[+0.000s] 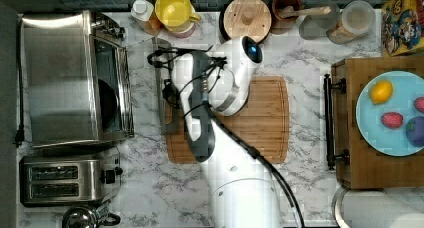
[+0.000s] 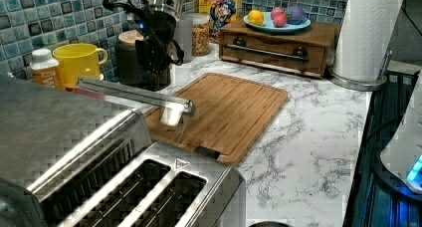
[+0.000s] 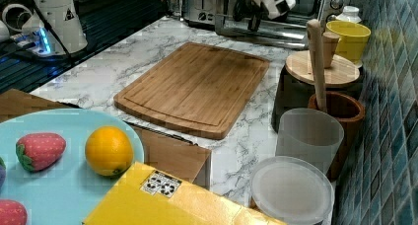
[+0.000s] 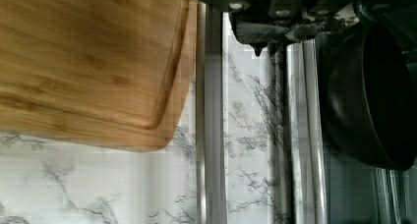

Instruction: Close the oven.

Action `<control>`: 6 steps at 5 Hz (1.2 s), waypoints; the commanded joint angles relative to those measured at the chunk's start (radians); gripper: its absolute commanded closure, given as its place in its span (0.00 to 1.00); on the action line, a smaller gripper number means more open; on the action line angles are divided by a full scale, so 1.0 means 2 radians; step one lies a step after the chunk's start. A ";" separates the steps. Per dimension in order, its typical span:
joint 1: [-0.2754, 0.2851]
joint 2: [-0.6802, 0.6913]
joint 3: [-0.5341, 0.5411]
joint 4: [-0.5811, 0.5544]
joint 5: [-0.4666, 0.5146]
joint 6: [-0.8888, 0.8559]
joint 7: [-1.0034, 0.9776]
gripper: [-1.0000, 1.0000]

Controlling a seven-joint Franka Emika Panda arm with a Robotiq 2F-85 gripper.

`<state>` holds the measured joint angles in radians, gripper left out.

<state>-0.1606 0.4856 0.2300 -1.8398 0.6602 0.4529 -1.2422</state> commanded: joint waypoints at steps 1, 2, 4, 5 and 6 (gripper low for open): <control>0.163 -0.075 0.063 0.052 -0.122 0.065 0.159 1.00; 0.197 -0.075 0.053 0.078 -0.206 0.056 0.234 1.00; 0.255 -0.089 0.041 0.098 -0.414 0.067 0.433 1.00; 0.269 -0.066 0.033 0.156 -0.490 0.016 0.516 1.00; 0.289 -0.034 0.019 0.232 -0.520 -0.048 0.551 1.00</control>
